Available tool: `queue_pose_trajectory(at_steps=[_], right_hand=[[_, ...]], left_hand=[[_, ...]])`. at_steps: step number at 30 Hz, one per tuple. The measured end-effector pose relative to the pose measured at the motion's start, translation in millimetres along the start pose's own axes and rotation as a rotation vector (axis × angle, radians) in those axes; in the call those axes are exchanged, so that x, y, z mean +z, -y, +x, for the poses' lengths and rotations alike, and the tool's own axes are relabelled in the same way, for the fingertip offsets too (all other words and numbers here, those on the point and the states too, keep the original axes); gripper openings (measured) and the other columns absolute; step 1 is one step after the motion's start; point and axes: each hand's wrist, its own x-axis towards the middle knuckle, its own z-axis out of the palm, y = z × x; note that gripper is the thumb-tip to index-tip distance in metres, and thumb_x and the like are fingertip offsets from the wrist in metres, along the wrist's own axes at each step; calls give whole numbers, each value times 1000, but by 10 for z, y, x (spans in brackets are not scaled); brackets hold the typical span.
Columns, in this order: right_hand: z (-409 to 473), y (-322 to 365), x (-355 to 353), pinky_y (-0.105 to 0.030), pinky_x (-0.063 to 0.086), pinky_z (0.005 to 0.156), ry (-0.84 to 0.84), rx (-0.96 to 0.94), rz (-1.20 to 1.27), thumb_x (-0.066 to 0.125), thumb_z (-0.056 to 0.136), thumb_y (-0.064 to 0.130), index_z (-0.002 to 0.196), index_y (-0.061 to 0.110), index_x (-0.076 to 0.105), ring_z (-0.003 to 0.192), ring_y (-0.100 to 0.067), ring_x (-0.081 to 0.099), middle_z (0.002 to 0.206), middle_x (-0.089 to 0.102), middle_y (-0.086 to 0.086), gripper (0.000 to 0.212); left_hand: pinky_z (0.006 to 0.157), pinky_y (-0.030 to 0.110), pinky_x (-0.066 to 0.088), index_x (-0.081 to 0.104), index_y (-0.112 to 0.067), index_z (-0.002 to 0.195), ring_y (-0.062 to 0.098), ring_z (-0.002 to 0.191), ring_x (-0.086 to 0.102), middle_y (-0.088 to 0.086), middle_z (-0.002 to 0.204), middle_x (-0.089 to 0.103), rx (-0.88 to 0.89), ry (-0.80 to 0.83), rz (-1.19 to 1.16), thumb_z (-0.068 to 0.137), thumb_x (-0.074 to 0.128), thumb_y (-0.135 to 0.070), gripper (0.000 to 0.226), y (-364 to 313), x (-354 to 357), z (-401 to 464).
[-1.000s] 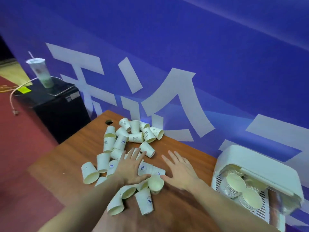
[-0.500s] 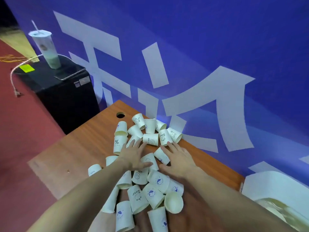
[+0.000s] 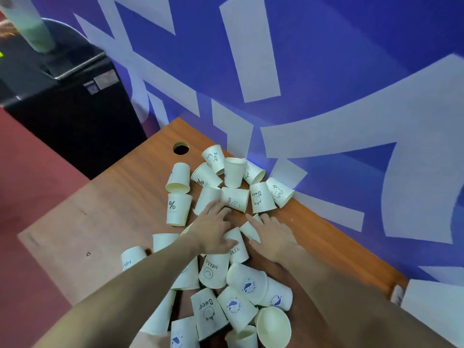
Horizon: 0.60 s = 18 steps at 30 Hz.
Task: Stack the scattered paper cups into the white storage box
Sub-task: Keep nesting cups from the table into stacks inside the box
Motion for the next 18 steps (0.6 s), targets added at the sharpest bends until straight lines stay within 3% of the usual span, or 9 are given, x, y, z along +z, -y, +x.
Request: queue_pose_trajectory(at_steps=[2,6,11,14,18], right_hand=[[42,0,15,-41,46,90,4,15,49,47,97,40,150,34,18,116,-26,48,134,39,-6,61],[65,-19,2,-40,50,85,-29,16,93,54,95,32,140,27,31,110,-27,55,128,42,-6,51],[-25,-19,-78,-35,42,74,-54,16,24,58,94,30,130,22,38,105,-28,57,121,46,-7,42],[-154,-25,-126,-35,40,74,-51,37,-43,53,97,33,125,19,44,105,-27,57,119,49,-8,33],[-431,-33,-184,-34,38,72,-114,78,-88,49,99,36,121,19,52,103,-27,56,115,52,-8,28]], left_hand=[[109,42,27,76,-18,92,25,125,42,4,118,56,39,-45,-26,80,43,-65,58,7,31,34],[87,34,35,71,-18,90,18,96,46,-5,90,47,35,-29,-136,85,49,-60,48,-15,-1,74],[81,30,45,71,-18,99,16,99,56,-5,104,64,-9,22,-298,87,53,-52,41,-57,-48,69],[68,29,42,62,-17,81,18,89,56,-4,88,59,-54,7,-248,91,51,-48,35,-114,-145,47],[66,30,44,64,-17,84,19,85,58,-6,83,51,-34,-35,-189,96,49,-41,31,-242,-328,-11]])
